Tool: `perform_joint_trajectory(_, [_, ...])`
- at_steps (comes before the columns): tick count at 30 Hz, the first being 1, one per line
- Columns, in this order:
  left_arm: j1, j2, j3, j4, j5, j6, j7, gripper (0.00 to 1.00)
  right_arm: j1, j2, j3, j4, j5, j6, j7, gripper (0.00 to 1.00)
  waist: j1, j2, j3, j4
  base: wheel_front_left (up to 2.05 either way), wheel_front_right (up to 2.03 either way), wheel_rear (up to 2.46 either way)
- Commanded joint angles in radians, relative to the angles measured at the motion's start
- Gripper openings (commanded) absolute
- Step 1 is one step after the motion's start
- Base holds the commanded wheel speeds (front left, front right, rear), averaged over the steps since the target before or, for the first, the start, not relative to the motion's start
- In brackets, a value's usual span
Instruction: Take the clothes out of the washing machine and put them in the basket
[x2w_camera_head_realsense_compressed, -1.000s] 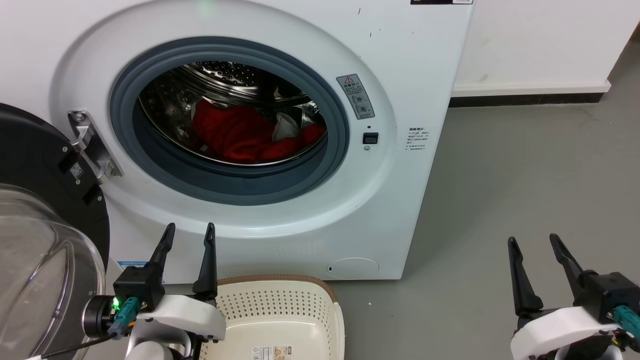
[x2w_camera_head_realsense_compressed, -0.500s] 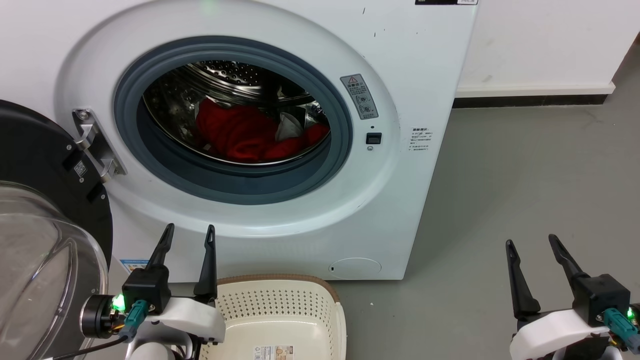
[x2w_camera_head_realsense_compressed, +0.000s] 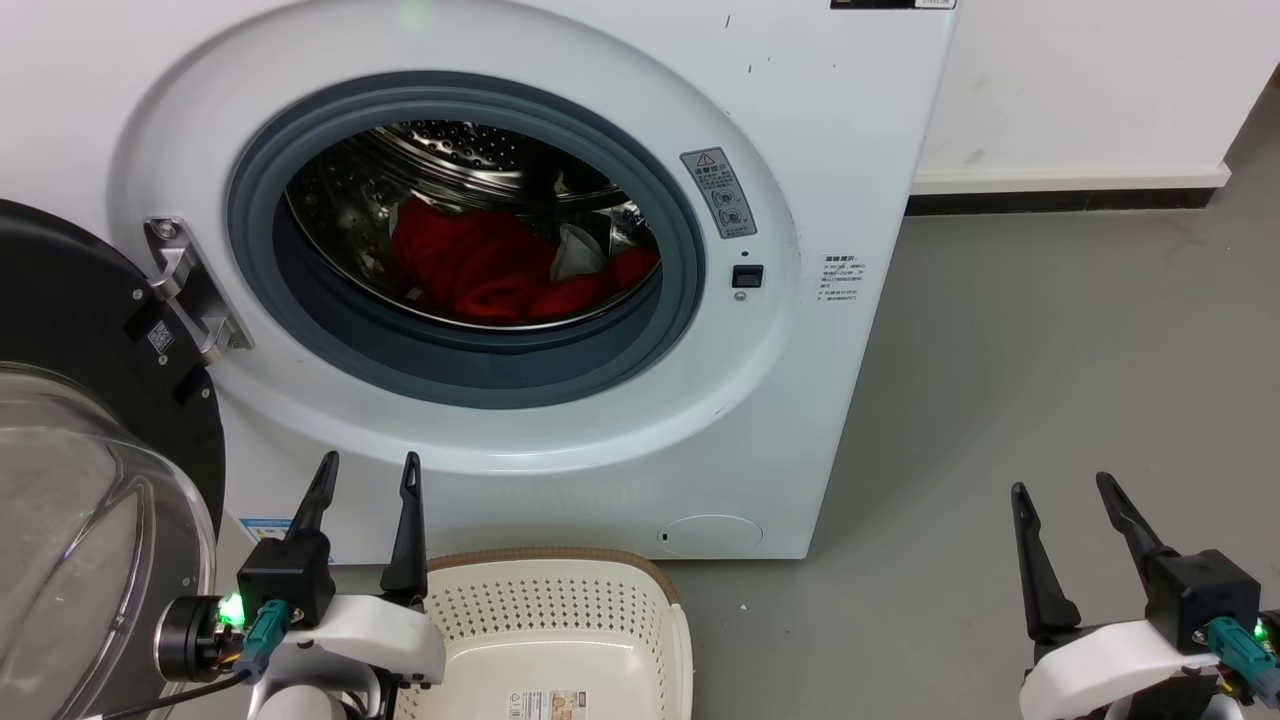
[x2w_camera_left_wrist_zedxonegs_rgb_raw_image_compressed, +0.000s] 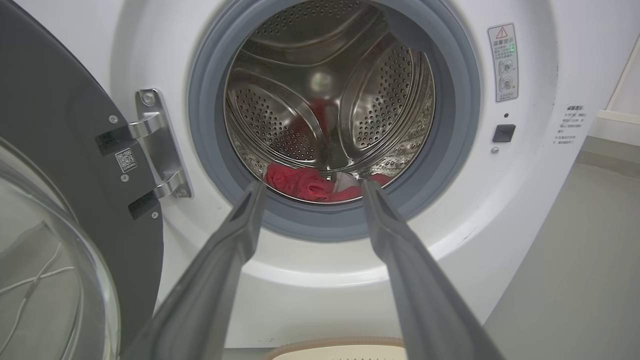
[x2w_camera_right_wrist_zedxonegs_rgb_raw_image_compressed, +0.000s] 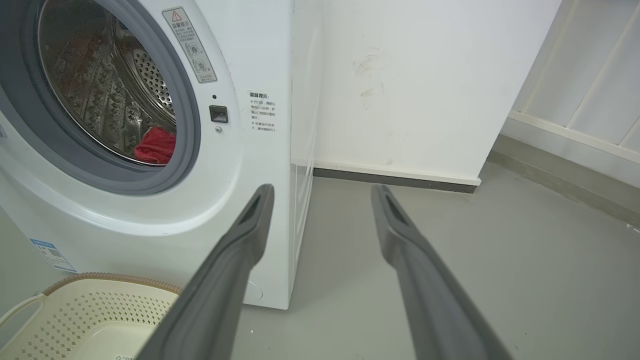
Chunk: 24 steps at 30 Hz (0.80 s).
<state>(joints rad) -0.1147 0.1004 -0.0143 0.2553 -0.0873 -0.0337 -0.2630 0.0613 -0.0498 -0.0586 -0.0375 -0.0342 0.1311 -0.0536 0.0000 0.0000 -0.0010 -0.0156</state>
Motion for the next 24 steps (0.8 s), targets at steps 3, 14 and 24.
perform_joint_trajectory(3, [-0.010,0.003,0.002,0.002,0.006,0.005,-0.003,1.00,0.007,-0.001,-0.002,0.002,0.010,-0.001,-0.001,1.00,0.0000,0.0000,0.000,0.001,0.00,0.00,0.00])
perform_joint_trajectory(14, [-0.040,0.017,-0.003,0.019,0.010,-0.005,-0.003,1.00,-0.009,-0.001,0.002,0.008,0.023,-0.001,-0.009,1.00,0.0000,0.0000,0.017,-0.008,0.00,0.00,0.00])
perform_joint_trajectory(24, [-0.202,0.058,0.012,0.076,-0.020,-0.017,0.051,1.00,-0.067,-0.001,0.022,0.004,0.021,-0.001,-0.021,1.00,0.0000,0.0000,0.138,-0.071,0.00,0.00,0.00])
